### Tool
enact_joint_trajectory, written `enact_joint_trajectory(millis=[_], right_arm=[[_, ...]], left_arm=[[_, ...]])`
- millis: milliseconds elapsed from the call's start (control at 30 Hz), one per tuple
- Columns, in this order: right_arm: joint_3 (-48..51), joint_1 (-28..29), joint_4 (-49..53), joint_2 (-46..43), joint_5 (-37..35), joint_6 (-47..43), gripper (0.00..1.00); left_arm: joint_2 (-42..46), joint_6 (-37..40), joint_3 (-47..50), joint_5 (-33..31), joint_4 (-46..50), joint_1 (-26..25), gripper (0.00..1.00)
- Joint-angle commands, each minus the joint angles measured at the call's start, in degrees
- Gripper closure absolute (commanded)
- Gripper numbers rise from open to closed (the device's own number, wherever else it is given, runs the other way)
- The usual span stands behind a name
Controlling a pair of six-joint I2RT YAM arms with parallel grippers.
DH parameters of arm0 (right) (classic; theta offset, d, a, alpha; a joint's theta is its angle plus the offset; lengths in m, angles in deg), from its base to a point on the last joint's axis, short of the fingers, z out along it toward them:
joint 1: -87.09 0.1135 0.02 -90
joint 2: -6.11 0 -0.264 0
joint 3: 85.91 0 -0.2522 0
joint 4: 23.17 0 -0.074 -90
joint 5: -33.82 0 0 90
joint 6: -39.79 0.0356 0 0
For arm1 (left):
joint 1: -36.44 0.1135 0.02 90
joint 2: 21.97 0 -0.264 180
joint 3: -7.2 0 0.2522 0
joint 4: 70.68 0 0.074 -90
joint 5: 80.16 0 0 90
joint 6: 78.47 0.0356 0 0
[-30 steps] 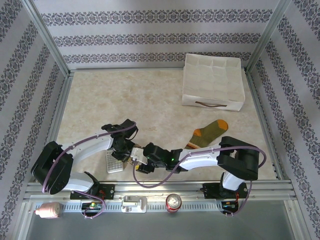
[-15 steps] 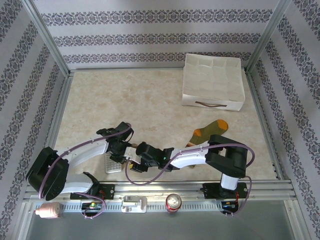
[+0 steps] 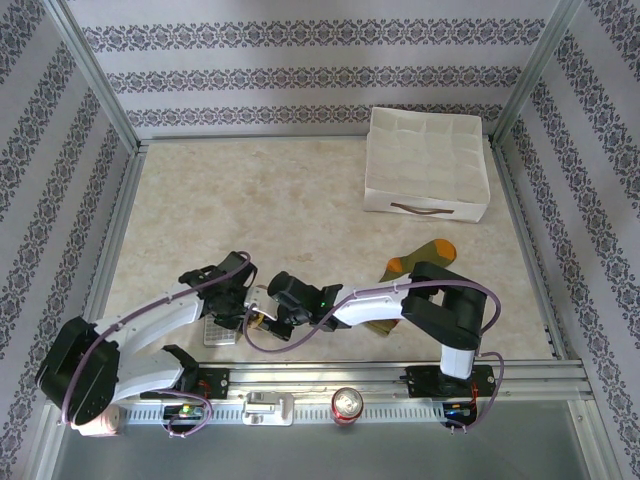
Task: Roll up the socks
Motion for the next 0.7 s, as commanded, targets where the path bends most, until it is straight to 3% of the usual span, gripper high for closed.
enact_joint_trajectory(millis=[0,233,667], right_arm=[[1.49,-2.35,9.51,3.49,0.85,2.53,1.0],[-0.49,-4.5,12.45,4.08,6.36,3.66,1.0],[-6.49,-10.04,17.54,9.47,19.13,10.75,1.0]], left_arm=[[4.04,-7.09,0.63,-0.14,-2.2,-0.43,0.37],[9.45,-5.98,1.21,-4.43,-5.36,-0.06,0.21],[18.27,-1.85,3.56,-7.17,-2.34,0.12,0.19]])
